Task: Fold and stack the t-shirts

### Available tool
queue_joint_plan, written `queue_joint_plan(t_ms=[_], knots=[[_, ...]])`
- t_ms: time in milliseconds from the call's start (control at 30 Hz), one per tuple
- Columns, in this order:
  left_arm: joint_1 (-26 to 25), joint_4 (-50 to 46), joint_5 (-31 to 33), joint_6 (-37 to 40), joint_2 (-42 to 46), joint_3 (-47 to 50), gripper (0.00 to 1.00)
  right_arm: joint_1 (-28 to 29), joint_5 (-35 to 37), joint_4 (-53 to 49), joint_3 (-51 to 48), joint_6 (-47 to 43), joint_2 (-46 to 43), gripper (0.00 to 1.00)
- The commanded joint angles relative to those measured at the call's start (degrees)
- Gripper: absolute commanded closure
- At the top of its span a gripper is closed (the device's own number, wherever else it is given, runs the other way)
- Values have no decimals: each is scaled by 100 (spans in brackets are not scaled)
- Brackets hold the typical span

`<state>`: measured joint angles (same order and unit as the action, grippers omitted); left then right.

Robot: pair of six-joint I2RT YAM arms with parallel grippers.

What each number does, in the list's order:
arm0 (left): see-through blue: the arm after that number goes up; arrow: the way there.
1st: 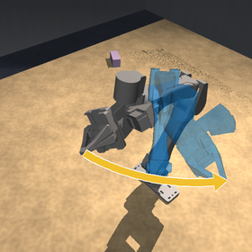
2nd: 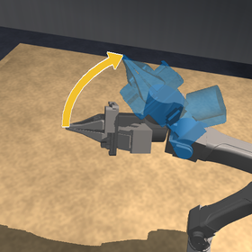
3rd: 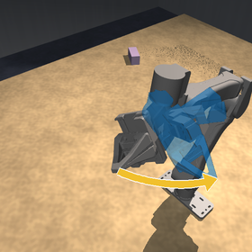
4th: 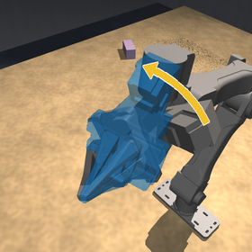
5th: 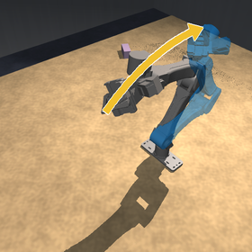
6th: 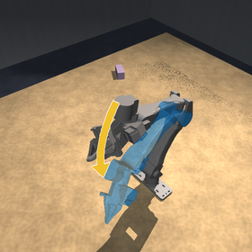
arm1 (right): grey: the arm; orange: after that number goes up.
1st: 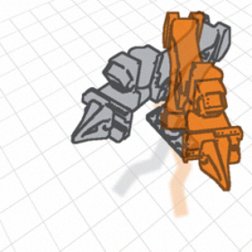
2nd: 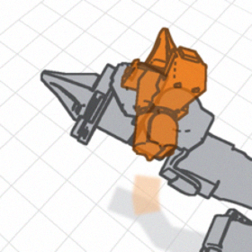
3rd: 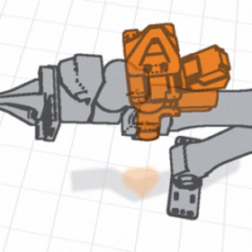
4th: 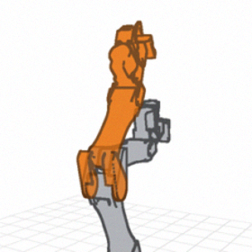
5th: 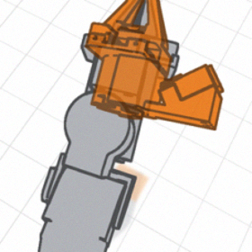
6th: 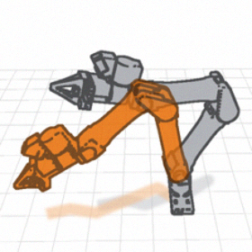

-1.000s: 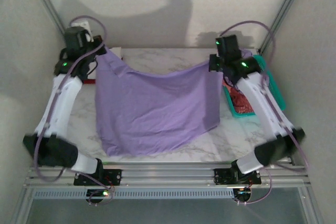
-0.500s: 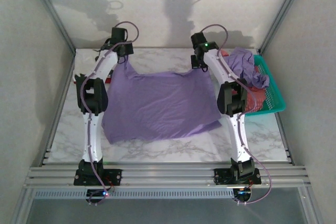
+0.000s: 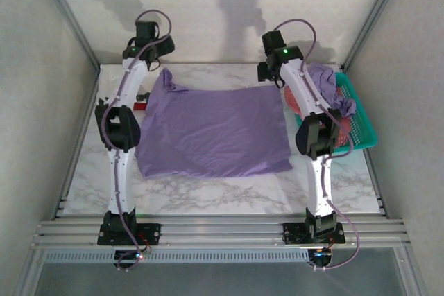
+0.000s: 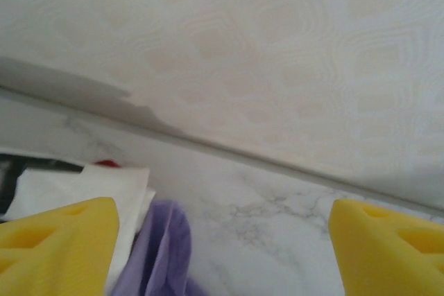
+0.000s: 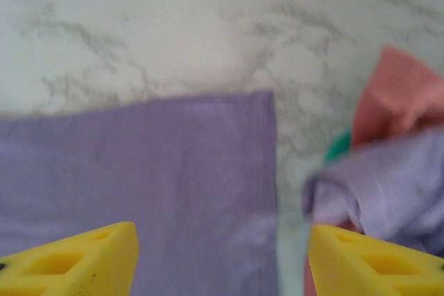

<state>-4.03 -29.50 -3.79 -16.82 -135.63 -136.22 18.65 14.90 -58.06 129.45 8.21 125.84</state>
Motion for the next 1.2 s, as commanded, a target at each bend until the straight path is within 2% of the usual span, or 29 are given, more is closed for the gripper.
queue_joint_plan(t_ms=[0,233,367,433,567,833,933,1167], knots=[[-40,-263,-29,-78,1253,982,22,133,17,-118,-1189,417,-1511,34],[-203,9,6,-265,4076,4693,22,249,-279,-315,-4030,1259,-4144,35],[-310,-60,571,-432,5389,6306,22,308,-538,-706,-5432,1753,-5199,38],[-309,-454,716,-467,5760,6690,22,372,-608,-758,-6108,1979,-5617,39],[-315,-1091,592,-652,6373,7303,23,433,-847,-539,-7340,2415,-6399,41],[-361,-1203,133,-1259,7155,8615,27,556,-708,242,-8726,3198,-7372,53],[-377,-1143,111,-1365,7411,9013,29,619,-584,592,-9025,3285,-7369,58],[-406,-1103,141,-1456,7613,9411,30,690,-516,1450,-9245,3221,-6687,61]])
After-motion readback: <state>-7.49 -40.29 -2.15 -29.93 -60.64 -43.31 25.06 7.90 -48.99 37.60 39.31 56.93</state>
